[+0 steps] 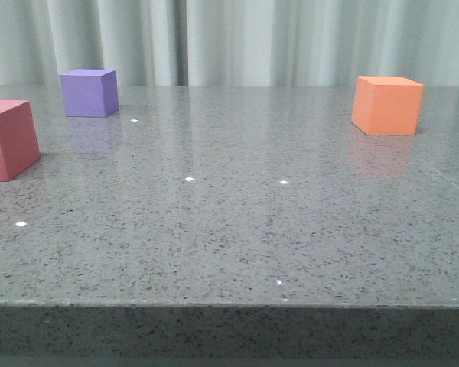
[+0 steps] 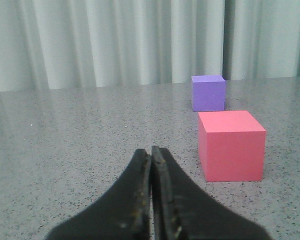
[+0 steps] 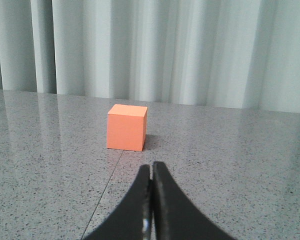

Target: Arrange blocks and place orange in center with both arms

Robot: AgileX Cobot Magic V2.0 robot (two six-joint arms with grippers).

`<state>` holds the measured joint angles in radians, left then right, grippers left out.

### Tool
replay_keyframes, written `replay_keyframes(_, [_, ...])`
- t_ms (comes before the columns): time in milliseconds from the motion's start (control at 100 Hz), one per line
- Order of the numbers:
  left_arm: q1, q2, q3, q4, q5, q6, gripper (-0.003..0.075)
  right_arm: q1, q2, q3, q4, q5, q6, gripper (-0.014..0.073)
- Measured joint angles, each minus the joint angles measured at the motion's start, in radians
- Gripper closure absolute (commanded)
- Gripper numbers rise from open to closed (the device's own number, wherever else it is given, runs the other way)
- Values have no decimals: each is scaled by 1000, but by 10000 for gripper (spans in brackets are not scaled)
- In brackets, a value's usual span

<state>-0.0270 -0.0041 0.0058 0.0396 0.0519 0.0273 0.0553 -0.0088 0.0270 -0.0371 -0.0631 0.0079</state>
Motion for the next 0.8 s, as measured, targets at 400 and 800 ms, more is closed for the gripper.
replay_keyframes(400, [0, 0, 0, 0, 0, 0, 741, 0, 0, -3, 22, 3, 0, 662])
replay_keyframes(800, [0, 0, 0, 0, 0, 0, 741, 0, 153, -351, 63, 363, 0, 662])
